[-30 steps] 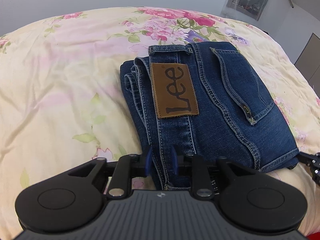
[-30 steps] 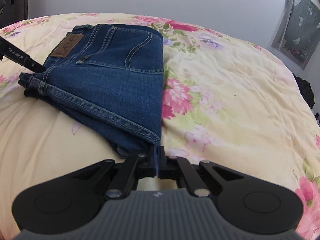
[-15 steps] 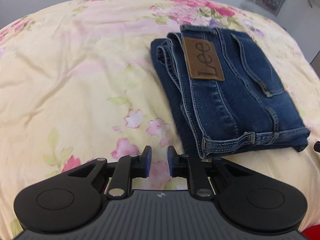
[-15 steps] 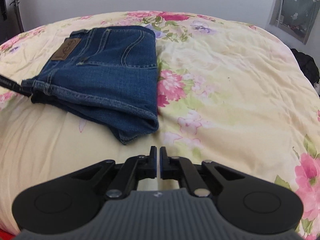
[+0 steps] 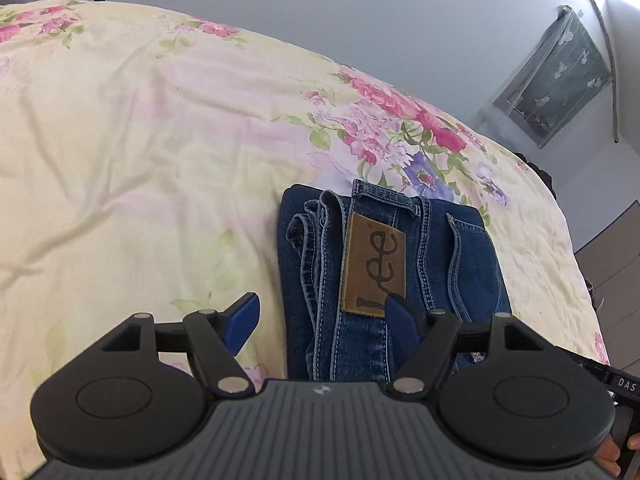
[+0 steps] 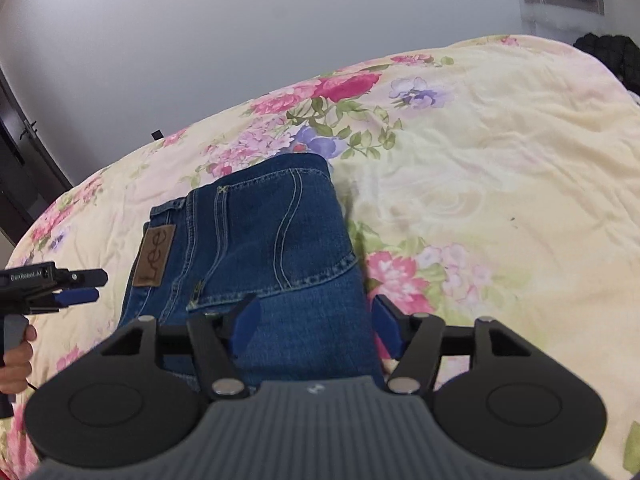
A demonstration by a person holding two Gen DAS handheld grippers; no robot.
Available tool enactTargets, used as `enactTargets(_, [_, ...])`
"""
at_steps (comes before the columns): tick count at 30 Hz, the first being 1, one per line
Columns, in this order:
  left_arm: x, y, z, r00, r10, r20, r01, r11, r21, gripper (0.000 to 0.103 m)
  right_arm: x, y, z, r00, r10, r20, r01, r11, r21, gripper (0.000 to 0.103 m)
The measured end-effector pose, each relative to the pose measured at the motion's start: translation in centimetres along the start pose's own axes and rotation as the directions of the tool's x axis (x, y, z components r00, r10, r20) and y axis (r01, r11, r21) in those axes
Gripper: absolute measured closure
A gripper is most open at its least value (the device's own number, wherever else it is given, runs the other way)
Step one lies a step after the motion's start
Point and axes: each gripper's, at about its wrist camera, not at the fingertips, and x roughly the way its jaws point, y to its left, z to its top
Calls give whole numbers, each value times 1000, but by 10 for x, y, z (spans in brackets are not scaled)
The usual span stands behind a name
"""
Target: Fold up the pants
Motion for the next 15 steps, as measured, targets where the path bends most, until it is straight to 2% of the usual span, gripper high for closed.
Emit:
enactTargets(7, [36,16,5,998,-50,-22,49,997,-58,19,57,-32,23,993,112,-36,-104,977,184,40])
enactTargets(11, [53,29,7,990,-138,-12,136,986,-94,12,85,-46,25,983,175,-56,-156,955,251,40])
enactTargets(15, [72,46,7,969,-247,9,245,955,-168,8,107,-59,21,965,258,-49,-229,919,322,44])
